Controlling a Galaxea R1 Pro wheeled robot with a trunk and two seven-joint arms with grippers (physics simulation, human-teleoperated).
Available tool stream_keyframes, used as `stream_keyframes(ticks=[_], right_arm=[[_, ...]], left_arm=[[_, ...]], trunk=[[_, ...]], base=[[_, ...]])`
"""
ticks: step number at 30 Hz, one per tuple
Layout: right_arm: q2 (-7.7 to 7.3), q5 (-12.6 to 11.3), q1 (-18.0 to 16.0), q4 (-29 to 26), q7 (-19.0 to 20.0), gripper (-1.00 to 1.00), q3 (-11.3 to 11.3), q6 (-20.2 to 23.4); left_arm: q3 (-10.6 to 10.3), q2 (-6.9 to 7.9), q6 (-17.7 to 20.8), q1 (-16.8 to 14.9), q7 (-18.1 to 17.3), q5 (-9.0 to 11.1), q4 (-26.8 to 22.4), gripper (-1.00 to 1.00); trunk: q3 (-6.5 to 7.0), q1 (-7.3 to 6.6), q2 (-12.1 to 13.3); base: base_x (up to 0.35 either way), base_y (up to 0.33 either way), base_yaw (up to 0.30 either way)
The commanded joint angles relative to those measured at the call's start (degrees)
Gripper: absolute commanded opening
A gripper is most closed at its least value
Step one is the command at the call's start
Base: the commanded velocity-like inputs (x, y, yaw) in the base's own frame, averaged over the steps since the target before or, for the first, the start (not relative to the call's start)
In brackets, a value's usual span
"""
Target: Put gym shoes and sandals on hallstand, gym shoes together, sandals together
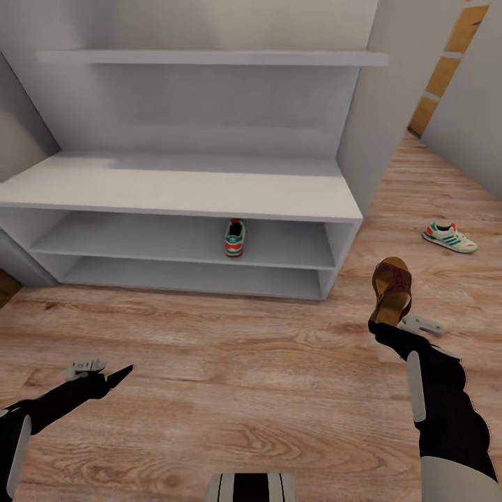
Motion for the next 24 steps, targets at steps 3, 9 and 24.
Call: stream_keyframes(ticks=[3,9,24], right_arm=[[0.0,-0.2,0.0,0.0,-0.1,-1.0,0.0,0.0],[0.0,-0.2,0.0,0.0,-0.1,-1.0,0.0,0.0],[0.0,-0.2,0.0,0.0,-0.1,-1.0,0.0,0.0]], left_arm=[[0.0,-0.01,0.0,0.0,0.0,0.0,0.0,1.0],[0.0,-0.05,0.0,0.0,0.0,0.0,0.1,1.0],[0.0,-0.08,0.0,0.0,0.0,0.0,0.1,1.0]], trunk=[[0.0,0.0,0.0],[0.0,0.0,0.0],[0.0,0.0,0.0]], base=[[-0.022,0.341,0.0],[-0.004,0.348,0.0],[0.0,0.35,0.0]])
